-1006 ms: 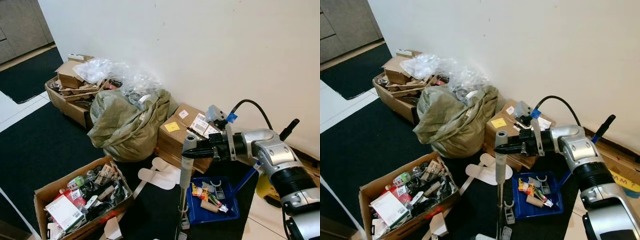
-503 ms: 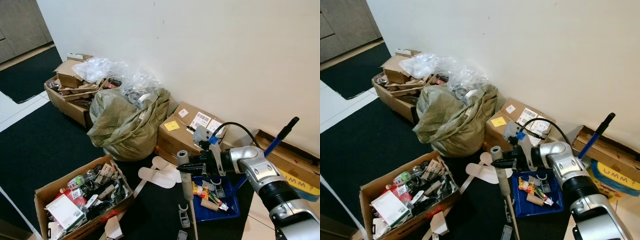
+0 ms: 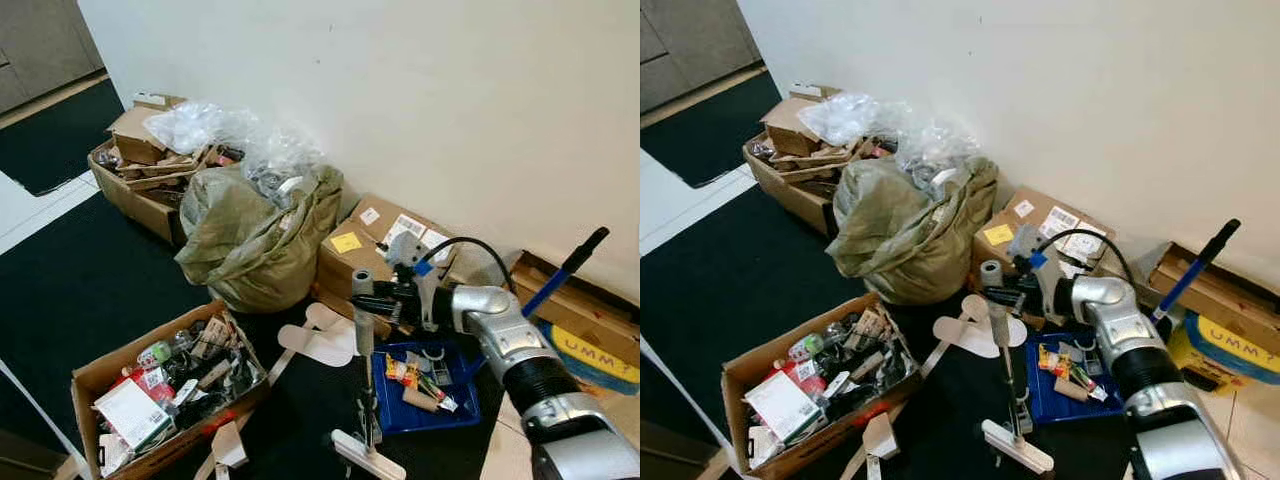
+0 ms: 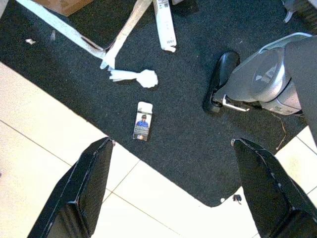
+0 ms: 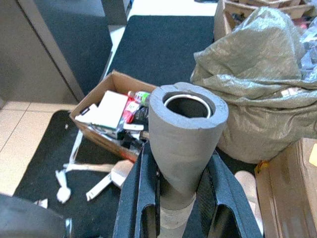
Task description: Sweep floor
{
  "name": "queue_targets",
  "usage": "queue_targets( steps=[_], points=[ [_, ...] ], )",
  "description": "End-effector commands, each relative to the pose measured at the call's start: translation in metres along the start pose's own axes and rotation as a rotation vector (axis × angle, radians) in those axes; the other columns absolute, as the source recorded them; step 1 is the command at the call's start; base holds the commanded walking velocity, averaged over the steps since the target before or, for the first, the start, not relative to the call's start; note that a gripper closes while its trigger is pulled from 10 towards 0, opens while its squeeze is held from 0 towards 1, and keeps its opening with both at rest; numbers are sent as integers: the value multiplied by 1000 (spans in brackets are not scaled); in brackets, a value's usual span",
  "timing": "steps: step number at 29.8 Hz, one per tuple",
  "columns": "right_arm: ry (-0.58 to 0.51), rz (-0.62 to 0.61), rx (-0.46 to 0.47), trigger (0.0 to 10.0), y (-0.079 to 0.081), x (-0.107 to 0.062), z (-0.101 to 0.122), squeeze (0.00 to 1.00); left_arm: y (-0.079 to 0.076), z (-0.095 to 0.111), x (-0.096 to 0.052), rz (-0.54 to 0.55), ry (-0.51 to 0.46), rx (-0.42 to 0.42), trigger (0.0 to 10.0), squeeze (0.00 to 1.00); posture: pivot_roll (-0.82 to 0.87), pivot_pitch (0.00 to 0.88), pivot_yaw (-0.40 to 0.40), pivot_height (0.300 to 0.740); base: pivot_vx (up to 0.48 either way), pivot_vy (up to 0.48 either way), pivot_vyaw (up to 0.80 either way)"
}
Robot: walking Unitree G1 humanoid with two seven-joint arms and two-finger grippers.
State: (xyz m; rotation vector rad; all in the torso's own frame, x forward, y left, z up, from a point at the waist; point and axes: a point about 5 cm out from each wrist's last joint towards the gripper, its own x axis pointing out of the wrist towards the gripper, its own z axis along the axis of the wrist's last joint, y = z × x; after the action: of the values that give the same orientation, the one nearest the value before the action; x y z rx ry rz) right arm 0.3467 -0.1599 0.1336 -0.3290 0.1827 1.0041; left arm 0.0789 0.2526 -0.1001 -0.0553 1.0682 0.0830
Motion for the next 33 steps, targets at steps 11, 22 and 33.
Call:
queue_targets(
  steps=[11,22,33],
  points=[
    [-28,-251,-133,10000,-21,6,18,0,9,-11,-6,12,34,17,10000,0,9,194,29,740,0,0,0],
    [-71,-406,-20,10000,-25,14,19,0,8,-9,-5,6,29,17,10000,0,8,190,32,740,0,0,0],
    [45,-597,24,10000,-42,1,8,0,7,-8,-4,2,27,16,10000,0,-1,186,29,740,0,0,0]
  ],
)
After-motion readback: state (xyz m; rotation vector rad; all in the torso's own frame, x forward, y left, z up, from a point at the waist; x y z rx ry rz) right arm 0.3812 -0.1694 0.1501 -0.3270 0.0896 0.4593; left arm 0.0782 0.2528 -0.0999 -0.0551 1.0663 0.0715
